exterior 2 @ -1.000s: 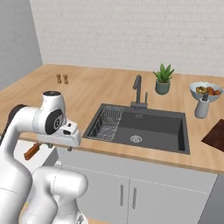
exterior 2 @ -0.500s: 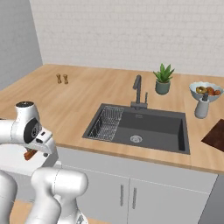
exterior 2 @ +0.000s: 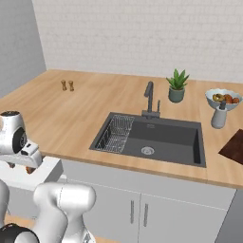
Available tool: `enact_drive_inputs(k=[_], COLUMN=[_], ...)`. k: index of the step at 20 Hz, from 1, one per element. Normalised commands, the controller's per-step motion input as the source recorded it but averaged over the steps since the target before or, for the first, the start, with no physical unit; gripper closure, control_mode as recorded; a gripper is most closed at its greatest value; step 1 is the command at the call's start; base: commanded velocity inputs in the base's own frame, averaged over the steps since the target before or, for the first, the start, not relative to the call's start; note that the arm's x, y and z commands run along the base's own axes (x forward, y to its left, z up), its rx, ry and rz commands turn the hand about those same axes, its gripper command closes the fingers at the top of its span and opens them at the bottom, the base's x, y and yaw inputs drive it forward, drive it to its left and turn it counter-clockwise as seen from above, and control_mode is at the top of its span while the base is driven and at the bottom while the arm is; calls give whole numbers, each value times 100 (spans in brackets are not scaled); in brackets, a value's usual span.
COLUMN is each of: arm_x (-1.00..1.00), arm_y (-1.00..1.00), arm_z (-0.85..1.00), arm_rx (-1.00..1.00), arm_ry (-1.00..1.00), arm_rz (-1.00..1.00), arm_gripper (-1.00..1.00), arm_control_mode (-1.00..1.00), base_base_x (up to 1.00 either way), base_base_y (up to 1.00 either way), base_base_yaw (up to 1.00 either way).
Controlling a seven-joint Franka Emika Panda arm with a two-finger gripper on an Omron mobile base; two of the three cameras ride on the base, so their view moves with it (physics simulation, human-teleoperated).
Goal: Pick up the knife from the drawer and place it on the cutting board. Then place the meat from the plate to the cutting board.
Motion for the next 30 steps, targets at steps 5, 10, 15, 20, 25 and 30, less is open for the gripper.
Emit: enact_drive_inputs(k=[5,10,15,20,25,30], arm_x=[4,23,50,10,0,0], arm_y=[48,9,21,4,15,22], arm_z=[-1,-25,-23,-25,-17,-19], arm_rx=[0,0,0,0,0,0], arm_ry=[7,-1,6,1,0,1], arm_rz=[17,2,1,1,7,9], arm_gripper=[-100,-100,-100,-100,-100,-100], arm_control_mode=[-100,-100,-100,-100,-100,-100], base_base_x=[0,0,0,0,0,0], base_base_y=[0,0,0,0,0,0], base_base_yaw=[0,0,0,0,0,0])
